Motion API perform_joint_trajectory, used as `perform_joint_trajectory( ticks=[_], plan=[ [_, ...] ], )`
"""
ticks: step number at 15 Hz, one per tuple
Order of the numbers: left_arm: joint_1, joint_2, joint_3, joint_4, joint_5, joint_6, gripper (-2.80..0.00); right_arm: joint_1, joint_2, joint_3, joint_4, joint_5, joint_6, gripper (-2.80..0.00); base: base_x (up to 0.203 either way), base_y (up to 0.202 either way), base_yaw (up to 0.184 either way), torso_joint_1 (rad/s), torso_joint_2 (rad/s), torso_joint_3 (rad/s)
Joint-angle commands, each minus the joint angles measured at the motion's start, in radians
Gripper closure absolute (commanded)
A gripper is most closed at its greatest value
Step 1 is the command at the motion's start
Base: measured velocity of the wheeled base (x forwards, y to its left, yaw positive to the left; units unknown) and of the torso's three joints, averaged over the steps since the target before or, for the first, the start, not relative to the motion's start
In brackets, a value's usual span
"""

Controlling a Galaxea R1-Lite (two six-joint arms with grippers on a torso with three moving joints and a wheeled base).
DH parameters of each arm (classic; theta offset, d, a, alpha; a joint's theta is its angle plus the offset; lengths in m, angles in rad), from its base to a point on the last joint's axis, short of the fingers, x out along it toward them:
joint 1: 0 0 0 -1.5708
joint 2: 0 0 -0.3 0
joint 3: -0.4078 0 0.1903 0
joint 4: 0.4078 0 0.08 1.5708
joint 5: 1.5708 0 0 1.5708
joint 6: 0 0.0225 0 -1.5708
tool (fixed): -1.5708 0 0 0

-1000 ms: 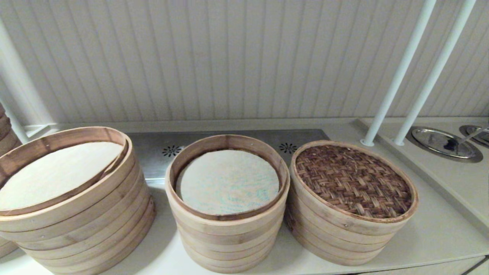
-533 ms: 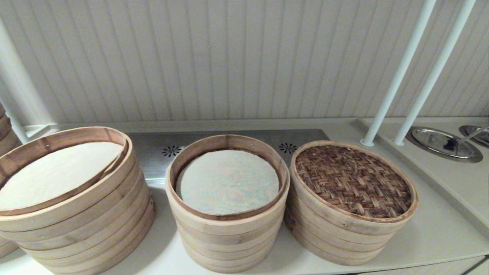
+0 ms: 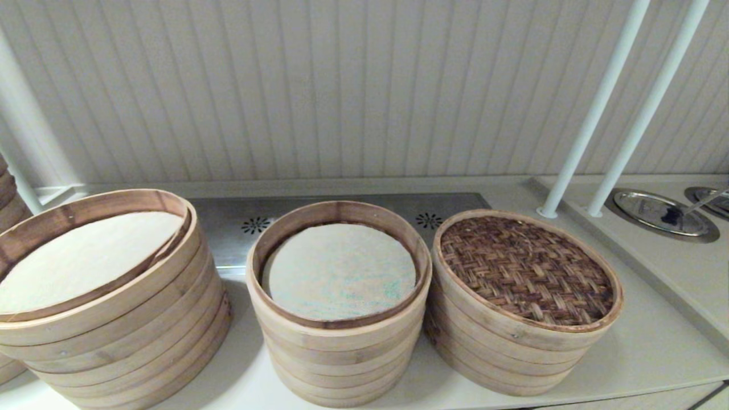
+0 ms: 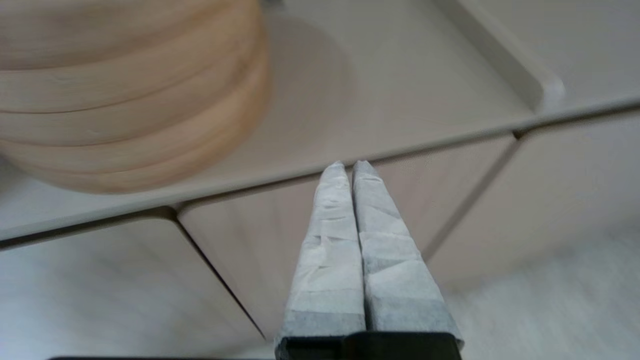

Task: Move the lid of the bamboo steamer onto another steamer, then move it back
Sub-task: Pick up the steamer

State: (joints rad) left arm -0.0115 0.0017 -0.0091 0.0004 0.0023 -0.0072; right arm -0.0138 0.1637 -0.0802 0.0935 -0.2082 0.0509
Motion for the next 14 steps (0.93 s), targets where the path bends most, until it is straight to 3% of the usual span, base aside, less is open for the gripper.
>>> perform_joint_trajectory(
  ticks=[1,4,14],
  plan=[
    [-0.001,0.0,0.0,0.0,0.001,0.0,0.0,0.007,-0.152,0.003,0.01,0.047,0.005,0.0,0.0,0.0,0.0,0.0,0.0,0.0],
    [-0.001,0.0,0.0,0.0,-0.001,0.0,0.0,0.012,-0.157,0.029,0.015,0.187,0.004,0.0,0.0,0.0,0.0,0.0,0.0,0.0],
    [-0.001,0.0,0.0,0.0,0.001,-0.001,0.0,0.014,-0.159,0.03,0.018,0.188,0.024,0.0,0.0,0.0,0.0,0.0,0.0,0.0]
  ],
)
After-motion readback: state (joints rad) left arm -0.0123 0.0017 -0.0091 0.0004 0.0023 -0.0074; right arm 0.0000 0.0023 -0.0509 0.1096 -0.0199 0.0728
